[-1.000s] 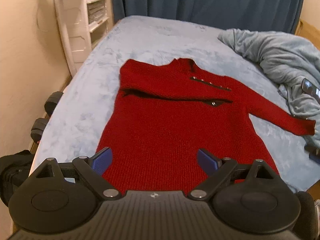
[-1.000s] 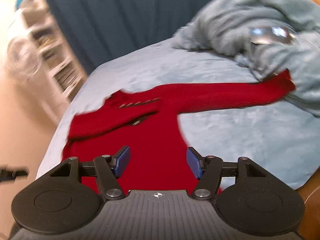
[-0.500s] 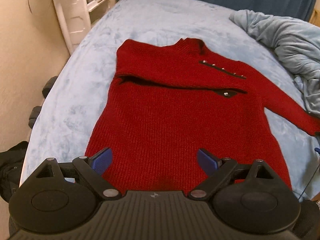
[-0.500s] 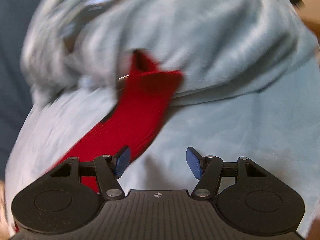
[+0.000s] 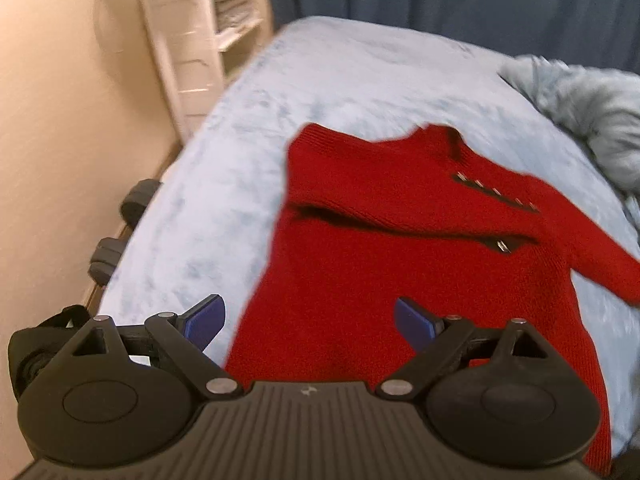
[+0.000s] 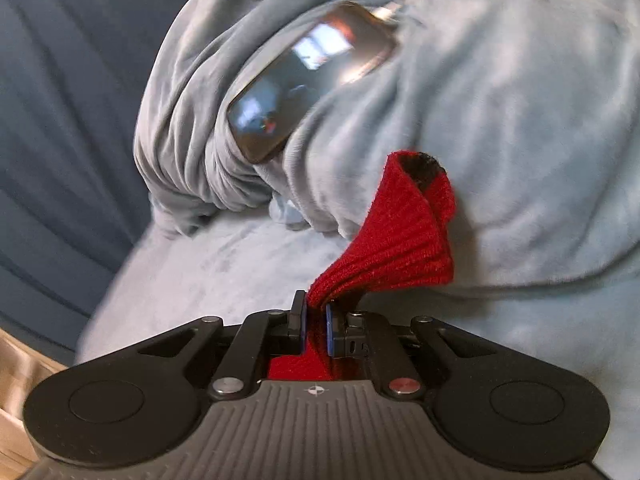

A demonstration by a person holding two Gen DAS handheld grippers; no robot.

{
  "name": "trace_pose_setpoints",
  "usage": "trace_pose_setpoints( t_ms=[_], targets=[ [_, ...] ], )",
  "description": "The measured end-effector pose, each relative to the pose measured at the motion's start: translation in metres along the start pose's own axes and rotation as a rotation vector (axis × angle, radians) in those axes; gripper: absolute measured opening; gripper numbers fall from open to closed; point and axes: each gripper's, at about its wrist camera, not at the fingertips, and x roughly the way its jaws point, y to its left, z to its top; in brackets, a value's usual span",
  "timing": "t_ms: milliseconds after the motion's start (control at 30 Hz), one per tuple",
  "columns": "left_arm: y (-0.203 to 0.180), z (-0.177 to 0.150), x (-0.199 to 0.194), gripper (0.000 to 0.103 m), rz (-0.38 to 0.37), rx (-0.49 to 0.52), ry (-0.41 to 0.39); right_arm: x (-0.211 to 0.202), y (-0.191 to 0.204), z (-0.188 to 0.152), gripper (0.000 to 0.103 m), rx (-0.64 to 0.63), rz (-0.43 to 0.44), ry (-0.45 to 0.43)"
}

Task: Fold small clothes
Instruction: 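Grasp the red sleeve cuff with the right gripper and lift it, then lay the sleeve across the cardigan body with the right gripper and release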

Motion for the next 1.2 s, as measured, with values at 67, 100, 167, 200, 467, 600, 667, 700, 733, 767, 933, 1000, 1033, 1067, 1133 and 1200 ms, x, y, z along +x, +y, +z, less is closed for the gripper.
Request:
trace_pose_setpoints(
  t_ms=[67, 100, 167, 200, 467, 600, 667, 700, 733, 767, 933, 1000, 1033, 1067, 1133, 1200],
  targets=[
    [0.016, 0.003, 0.000, 0.094, 0.012, -0.039, 0.003, 0.001, 0.038, 0.000, 0.009, -0.115, -0.046, -0.021],
    [0.027, 0.002, 0.000, 0.094, 0.015, -0.062, 0.005, -0.002, 0.061, -0.001, 0.009, -0.195, -0.045, -0.044],
    [0.048, 0.000, 0.000, 0.094, 0.022, -0.104, 0.013, -0.011, 0.129, -0.015, 0.009, -0.390, 0.017, -0.107],
    [0.059, -0.001, 0.000, 0.094, 0.027, -0.122, 0.016, -0.016, 0.159, -0.023, 0.009, -0.464, 0.061, -0.130],
    [0.133, -0.017, -0.008, 0.094, 0.062, -0.261, 0.015, -0.062, 0.372, -0.245, 0.014, -0.977, 0.583, -0.029],
    [0.160, -0.025, -0.012, 0.094, 0.080, -0.302, 0.021, -0.050, 0.377, -0.363, 0.058, -1.197, 0.604, 0.255],
    [0.168, -0.027, -0.012, 0.094, 0.070, -0.316, 0.020, -0.043, 0.355, -0.375, 0.058, -1.188, 0.555, 0.317],
    [0.169, -0.028, -0.012, 0.094, 0.069, -0.317, 0.018, -0.039, 0.342, -0.369, 0.058, -1.163, 0.523, 0.343],
    [0.169, -0.030, -0.011, 0.094, 0.067, -0.313, 0.016, -0.038, 0.326, -0.358, 0.058, -1.134, 0.487, 0.365],
    [0.166, -0.031, -0.008, 0.094, 0.063, -0.304, 0.016, -0.041, 0.310, -0.347, 0.058, -1.111, 0.453, 0.376],
    [0.138, -0.029, 0.005, 0.094, -0.016, -0.304, 0.034, -0.077, 0.230, -0.281, 0.058, -1.024, 0.296, 0.310],
    [0.119, -0.026, 0.001, 0.094, -0.061, -0.277, 0.027, -0.103, 0.204, -0.264, 0.058, -0.986, 0.276, 0.283],
    [0.109, -0.026, -0.002, 0.094, -0.076, -0.249, 0.020, -0.120, 0.192, -0.258, 0.058, -0.966, 0.266, 0.268],
    [0.100, -0.026, -0.005, 0.094, -0.083, -0.225, 0.011, -0.139, 0.181, -0.255, 0.059, -0.949, 0.255, 0.252],
    [0.081, -0.031, -0.016, 0.094, -0.094, -0.169, -0.007, -0.175, 0.161, -0.251, 0.059, -0.940, 0.265, 0.236],
    [0.065, -0.040, -0.025, 0.094, -0.092, -0.116, 0.003, -0.208, 0.145, -0.252, 0.061, -0.950, 0.276, 0.222]
  ],
)
